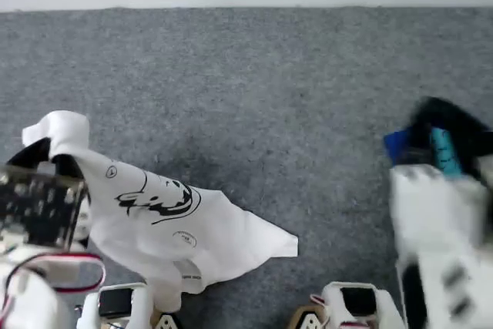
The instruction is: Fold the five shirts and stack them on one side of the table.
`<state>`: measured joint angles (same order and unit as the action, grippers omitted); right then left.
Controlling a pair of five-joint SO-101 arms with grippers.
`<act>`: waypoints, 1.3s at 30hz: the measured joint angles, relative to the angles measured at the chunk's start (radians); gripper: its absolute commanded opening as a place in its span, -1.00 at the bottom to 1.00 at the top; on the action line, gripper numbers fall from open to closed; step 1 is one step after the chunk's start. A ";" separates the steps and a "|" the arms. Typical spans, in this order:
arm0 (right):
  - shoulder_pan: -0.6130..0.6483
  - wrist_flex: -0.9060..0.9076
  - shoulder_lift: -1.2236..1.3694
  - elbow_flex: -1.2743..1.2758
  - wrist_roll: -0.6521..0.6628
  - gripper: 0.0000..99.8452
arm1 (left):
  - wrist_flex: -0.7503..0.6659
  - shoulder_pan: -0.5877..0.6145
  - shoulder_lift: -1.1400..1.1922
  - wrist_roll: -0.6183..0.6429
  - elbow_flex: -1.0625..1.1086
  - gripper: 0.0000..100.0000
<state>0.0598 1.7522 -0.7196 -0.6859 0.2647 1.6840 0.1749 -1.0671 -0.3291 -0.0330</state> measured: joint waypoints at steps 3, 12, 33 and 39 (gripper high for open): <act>0.158 0.000 -0.003 0.189 0.043 -0.98 | -0.101 -0.066 0.015 0.002 0.112 -0.97; 0.146 -0.005 0.031 0.341 0.068 -0.98 | -0.416 -0.365 0.420 0.097 0.064 -0.97; 0.235 -0.080 0.046 0.882 0.031 -0.67 | 0.052 -0.321 1.386 0.101 -1.128 -0.97; 0.519 -0.256 0.051 1.154 0.103 -0.70 | 0.052 -0.310 1.605 0.101 -1.128 -0.97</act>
<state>0.5785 1.4960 -0.6690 0.4680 0.3675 1.7361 -0.1350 0.5378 -0.2279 -1.1607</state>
